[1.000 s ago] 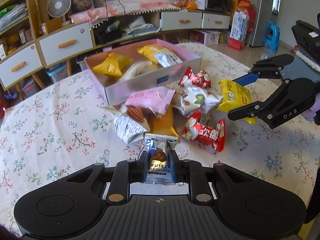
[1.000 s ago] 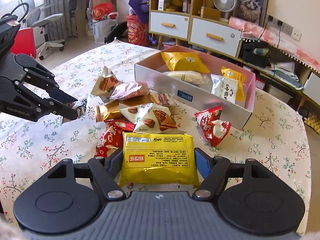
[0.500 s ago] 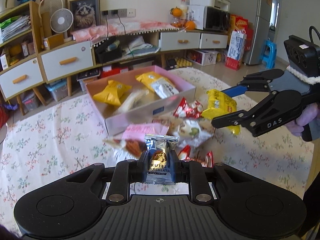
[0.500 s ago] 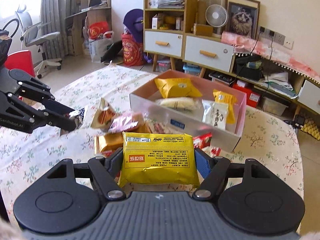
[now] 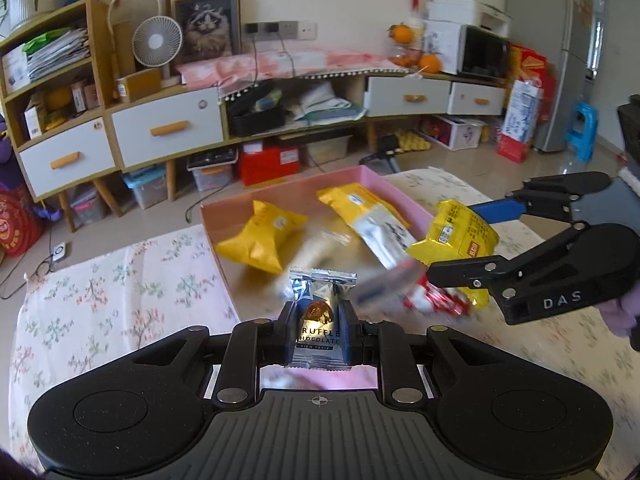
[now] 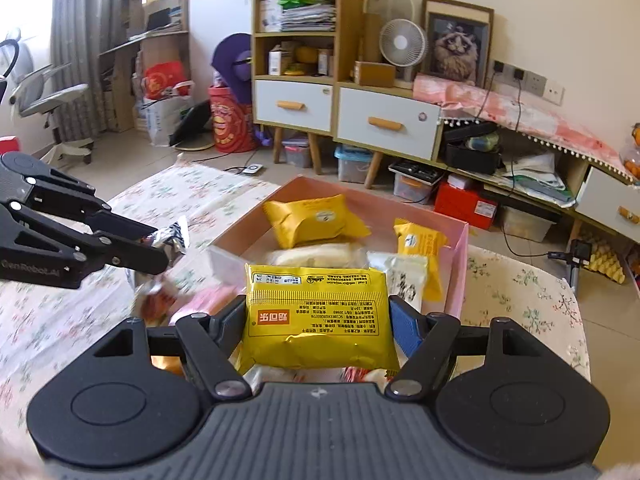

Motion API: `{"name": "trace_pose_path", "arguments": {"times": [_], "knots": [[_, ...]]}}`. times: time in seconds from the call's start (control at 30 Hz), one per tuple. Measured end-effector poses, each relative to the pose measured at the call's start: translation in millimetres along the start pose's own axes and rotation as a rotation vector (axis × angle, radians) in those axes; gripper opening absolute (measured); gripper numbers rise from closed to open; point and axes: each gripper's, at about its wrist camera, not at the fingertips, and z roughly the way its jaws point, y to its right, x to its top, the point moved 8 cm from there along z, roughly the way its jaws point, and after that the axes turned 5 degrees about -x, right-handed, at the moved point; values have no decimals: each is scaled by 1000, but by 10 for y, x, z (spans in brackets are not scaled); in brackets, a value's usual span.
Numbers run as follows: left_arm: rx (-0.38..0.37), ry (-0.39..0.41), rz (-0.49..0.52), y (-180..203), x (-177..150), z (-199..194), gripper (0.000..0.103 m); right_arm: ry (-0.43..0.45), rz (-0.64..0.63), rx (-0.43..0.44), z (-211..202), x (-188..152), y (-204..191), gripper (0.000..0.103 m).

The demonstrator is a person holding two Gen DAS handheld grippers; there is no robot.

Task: Organize snacks
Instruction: 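Carry the silver chocolate and yellow biscuit pack into the box and open both tools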

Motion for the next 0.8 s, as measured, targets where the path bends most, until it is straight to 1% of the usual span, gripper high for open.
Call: {"name": "trace_pose_path", "arguments": {"times": [0.1, 0.33, 0.57, 0.8], "knots": [[17, -9, -5, -77, 103, 203, 19, -16, 37, -3, 185, 79, 95, 70], [57, -35, -9, -228, 214, 598, 19, -62, 55, -12, 515, 53, 147, 70], [88, -64, -41, -369, 224, 876, 19, -78, 75, -11, 664, 50, 160, 70], [108, -62, -42, -425, 253, 1021, 19, -89, 62, -18, 728, 69, 153, 70]]}}
